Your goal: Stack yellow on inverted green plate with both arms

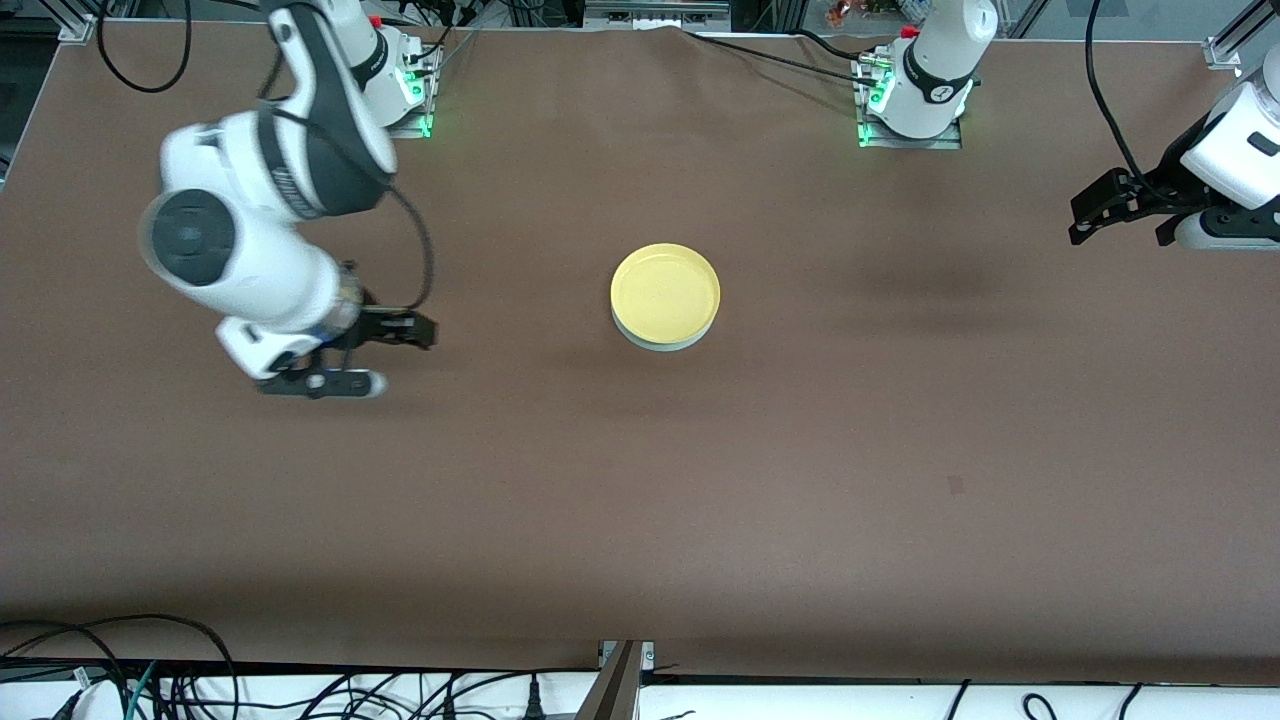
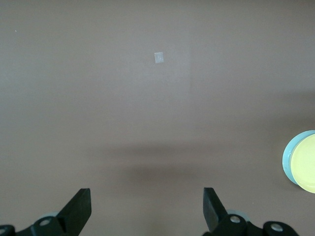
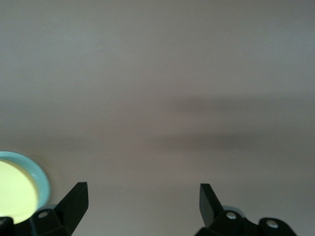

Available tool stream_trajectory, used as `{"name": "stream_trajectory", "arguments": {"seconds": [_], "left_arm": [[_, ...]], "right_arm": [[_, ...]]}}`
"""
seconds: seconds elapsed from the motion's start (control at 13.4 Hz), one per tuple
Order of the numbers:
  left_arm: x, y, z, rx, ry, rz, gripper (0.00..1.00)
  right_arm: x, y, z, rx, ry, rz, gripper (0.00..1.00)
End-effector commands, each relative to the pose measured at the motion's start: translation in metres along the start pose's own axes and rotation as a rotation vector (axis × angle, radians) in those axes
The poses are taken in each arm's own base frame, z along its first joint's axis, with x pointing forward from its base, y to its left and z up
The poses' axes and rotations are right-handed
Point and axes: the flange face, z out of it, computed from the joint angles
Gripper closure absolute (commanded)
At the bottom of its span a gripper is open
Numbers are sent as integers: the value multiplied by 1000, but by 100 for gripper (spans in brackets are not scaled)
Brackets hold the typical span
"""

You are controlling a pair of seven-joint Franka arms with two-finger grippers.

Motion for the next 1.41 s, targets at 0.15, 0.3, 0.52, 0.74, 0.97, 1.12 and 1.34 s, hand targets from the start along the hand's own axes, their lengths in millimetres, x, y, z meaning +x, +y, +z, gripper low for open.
{"name": "stream_trajectory", "arguments": {"seconds": [0.15,0.3,0.52,0.74,0.97,1.12,1.34], "left_arm": [[-3,1,-5,-19,-5,6,0],[-2,0,-4,-19,-3,4,0],[-3,1,-5,-19,-3,6,0],[-3,1,-5,-19,-2,6,0],[-2,1,-4,-19,-3,6,0],[0,4,-4,-19,3,13,0],[0,7,-4,-19,1,19,0]], "right_arm": [[-14,87,-55,10,-69,45,0],[-27,113,-79,38,-61,56,0],[-63,164,-136,69,27,129,0],[-95,188,-166,46,61,156,0],[-98,205,-169,46,44,181,0],[-95,210,-168,45,43,192,0],[-91,210,-163,42,35,178,0]]}}
